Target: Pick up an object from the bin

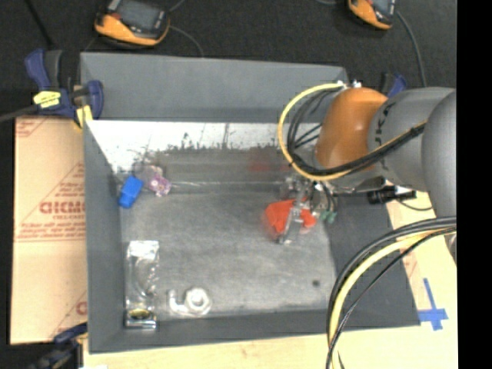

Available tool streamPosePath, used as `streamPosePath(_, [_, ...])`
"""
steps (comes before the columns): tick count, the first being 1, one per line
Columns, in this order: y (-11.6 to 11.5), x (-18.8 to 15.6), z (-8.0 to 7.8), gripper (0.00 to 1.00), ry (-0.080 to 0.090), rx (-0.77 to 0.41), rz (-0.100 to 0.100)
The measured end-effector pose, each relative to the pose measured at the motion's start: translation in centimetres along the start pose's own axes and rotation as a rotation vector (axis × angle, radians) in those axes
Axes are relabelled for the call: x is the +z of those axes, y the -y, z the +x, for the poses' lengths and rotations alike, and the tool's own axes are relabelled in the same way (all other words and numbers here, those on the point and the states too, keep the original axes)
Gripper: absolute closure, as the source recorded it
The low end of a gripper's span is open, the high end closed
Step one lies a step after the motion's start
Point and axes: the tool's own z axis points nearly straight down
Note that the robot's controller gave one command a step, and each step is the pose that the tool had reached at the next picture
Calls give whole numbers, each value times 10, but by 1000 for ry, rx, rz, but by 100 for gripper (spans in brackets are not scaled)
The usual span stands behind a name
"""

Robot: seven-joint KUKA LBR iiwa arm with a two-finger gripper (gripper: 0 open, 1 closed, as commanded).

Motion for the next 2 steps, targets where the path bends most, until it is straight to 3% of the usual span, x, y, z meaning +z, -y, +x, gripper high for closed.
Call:
streamPosePath(1, [1,-2,0,100,2,-3,2])
streamPosePath(2, [-13,-185,11,100,5,-60,2])
